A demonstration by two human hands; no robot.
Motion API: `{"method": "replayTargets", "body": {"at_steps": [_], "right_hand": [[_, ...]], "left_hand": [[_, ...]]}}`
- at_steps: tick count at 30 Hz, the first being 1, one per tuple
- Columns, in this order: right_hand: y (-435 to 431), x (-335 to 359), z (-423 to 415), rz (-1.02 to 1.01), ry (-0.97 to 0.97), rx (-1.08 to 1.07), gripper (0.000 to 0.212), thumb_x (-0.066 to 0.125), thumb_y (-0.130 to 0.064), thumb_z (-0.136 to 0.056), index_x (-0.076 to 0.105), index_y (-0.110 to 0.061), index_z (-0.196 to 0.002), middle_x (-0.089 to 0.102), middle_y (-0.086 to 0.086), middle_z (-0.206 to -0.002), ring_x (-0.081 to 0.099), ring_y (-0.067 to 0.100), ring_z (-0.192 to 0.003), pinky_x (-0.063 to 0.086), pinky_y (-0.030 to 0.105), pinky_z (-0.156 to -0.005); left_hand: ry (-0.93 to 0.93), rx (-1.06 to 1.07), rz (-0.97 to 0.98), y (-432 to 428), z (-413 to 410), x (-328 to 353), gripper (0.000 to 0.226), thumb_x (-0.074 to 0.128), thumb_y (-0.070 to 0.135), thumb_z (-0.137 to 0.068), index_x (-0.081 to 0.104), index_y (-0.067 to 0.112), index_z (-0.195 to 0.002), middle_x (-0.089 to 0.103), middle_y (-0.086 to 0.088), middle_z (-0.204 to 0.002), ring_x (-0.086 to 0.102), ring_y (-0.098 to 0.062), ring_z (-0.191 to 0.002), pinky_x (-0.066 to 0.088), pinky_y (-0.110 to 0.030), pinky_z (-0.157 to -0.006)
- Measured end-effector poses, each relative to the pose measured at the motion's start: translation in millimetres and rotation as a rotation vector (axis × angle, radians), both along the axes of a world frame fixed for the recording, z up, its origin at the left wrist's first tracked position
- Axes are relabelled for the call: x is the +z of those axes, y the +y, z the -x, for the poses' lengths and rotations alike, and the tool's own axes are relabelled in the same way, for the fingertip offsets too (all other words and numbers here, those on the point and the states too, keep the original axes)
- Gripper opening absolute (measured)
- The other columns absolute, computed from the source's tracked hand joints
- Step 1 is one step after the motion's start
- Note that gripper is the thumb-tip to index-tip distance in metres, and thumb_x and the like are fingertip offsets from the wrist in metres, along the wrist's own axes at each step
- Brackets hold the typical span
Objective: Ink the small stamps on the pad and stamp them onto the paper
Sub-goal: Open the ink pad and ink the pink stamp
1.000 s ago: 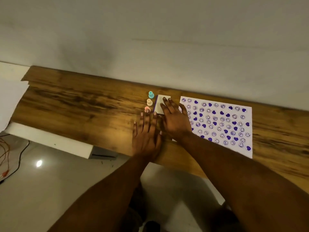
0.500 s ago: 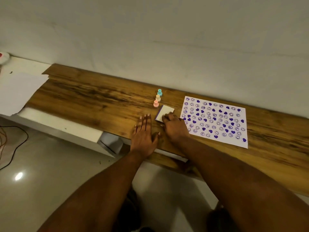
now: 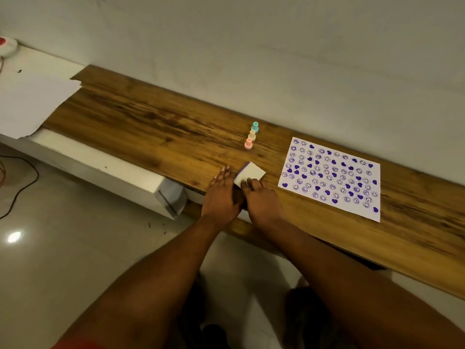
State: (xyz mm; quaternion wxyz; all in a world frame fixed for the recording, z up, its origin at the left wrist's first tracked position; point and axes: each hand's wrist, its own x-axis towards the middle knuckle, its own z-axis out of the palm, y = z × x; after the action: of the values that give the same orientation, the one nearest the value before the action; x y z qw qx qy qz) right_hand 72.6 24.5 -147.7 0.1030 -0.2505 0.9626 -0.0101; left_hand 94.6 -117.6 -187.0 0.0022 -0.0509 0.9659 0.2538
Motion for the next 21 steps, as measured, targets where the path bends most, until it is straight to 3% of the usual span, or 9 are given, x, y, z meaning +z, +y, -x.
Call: {"method": "replayTargets", "body": {"at_steps": [5, 9, 16, 21], "right_hand": [[24, 9, 46, 0.067, 0.042, 0.219, 0.05, 0.066, -0.041, -0.095, 0.061, -0.026, -0.142, 0.059, 0.006, -0.14, 0.052, 0.031, -0.131, 0.044, 0.043, -0.1], [41, 15, 84, 0.1, -0.107, 0.259, 0.065, 0.064, -0.048, -0.098, 0.042, -0.032, -0.157, 0.036, -0.001, -0.167, 0.029, 0.025, -0.154, 0.03, 0.05, -0.118], [45, 7, 96, -0.001, -0.095, 0.334, 0.069, 0.056, -0.057, -0.1, 0.035, -0.033, -0.161, 0.038, -0.002, -0.166, 0.033, 0.025, -0.153, 0.029, 0.048, -0.117], [47, 8, 91, -0.078, -0.032, 0.38, 0.071, 0.051, -0.057, -0.102, 0.028, -0.03, -0.164, 0.033, 0.001, -0.168, 0.031, 0.027, -0.153, 0.027, 0.05, -0.118]], "left_hand": [[0.065, 0.022, 0.048, 3, 0, -12, 0.093, 0.053, 0.063, -0.09, 0.027, 0.014, -0.164, 0.02, -0.009, -0.174, 0.013, -0.022, -0.162, 0.005, -0.036, -0.13], [0.079, -0.058, 0.094, -3, 5, -11, 0.09, 0.041, 0.066, -0.09, 0.032, 0.015, -0.163, 0.021, -0.012, -0.174, 0.013, -0.024, -0.162, 0.001, -0.035, -0.128], [0.013, -0.073, 0.035, -3, 6, -2, 0.09, 0.047, 0.062, -0.091, 0.025, 0.015, -0.164, 0.013, -0.011, -0.176, 0.005, -0.023, -0.163, 0.001, -0.039, -0.13], [-0.093, -0.093, -0.076, -14, 9, 8, 0.104, 0.064, 0.06, -0.094, 0.005, 0.013, -0.167, 0.006, -0.01, -0.177, 0.002, -0.019, -0.162, -0.008, -0.028, -0.125]]}}
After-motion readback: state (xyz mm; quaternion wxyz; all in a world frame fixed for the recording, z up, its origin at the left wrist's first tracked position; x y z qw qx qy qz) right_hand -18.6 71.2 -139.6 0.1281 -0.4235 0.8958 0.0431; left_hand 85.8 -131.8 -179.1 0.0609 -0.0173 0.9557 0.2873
